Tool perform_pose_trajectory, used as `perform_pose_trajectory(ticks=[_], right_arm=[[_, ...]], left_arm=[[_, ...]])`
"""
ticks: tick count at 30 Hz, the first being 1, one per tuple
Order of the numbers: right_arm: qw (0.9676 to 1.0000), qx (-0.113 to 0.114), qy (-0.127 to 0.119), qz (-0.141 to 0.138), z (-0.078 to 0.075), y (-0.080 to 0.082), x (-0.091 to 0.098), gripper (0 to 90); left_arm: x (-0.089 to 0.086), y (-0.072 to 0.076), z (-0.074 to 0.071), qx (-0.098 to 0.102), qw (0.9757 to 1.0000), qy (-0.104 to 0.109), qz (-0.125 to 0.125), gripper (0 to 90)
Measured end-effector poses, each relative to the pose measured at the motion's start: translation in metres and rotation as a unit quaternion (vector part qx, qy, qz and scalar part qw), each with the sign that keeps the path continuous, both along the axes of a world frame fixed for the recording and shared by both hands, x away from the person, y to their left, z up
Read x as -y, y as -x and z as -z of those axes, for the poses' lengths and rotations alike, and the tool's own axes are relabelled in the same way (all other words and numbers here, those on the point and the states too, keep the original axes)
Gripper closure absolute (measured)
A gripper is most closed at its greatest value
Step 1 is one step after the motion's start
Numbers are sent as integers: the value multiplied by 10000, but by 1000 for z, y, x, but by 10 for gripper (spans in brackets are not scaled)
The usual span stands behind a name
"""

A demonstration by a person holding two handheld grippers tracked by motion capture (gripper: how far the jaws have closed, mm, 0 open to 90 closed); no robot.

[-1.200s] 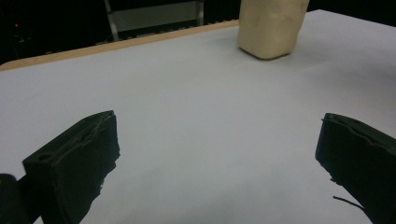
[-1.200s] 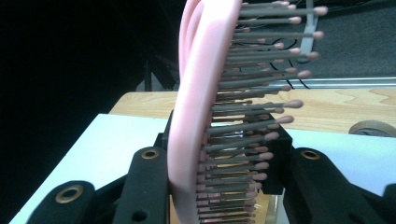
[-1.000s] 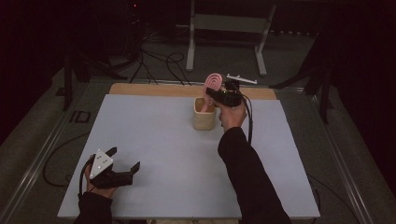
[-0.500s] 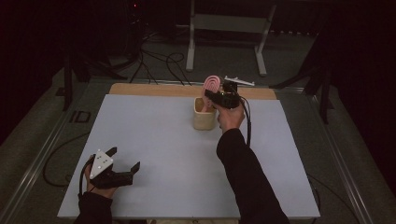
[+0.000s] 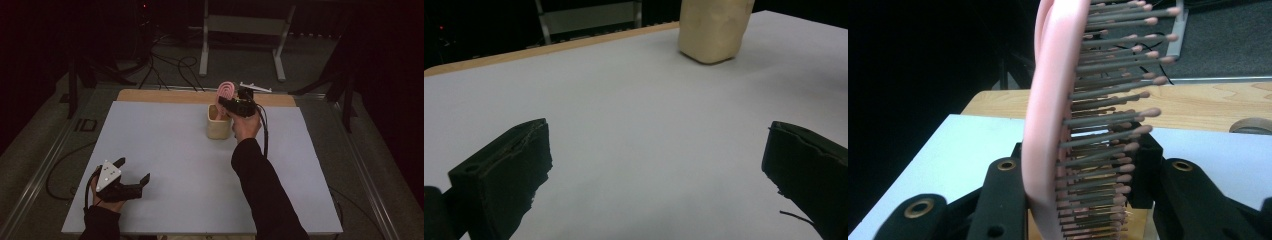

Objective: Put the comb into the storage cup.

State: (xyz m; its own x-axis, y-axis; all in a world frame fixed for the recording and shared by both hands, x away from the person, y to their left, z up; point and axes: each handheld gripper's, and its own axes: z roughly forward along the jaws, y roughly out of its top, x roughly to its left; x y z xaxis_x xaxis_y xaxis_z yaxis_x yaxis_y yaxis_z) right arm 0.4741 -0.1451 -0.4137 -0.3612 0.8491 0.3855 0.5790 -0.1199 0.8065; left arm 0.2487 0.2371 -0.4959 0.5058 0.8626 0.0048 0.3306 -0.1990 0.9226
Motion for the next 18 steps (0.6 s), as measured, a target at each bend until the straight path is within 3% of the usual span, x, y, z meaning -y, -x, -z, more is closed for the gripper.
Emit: perform_pose_trajectory(ticks=[9, 18], right_arm=[[10000, -23, -58, 51, 1, 0, 2, 619], [10000, 3, 44, 86, 2, 1, 6, 615]], left_arm=[[0, 0, 0, -2, 10000, -10, 4, 3], [0, 0, 0, -4, 10000, -20, 6, 2]])
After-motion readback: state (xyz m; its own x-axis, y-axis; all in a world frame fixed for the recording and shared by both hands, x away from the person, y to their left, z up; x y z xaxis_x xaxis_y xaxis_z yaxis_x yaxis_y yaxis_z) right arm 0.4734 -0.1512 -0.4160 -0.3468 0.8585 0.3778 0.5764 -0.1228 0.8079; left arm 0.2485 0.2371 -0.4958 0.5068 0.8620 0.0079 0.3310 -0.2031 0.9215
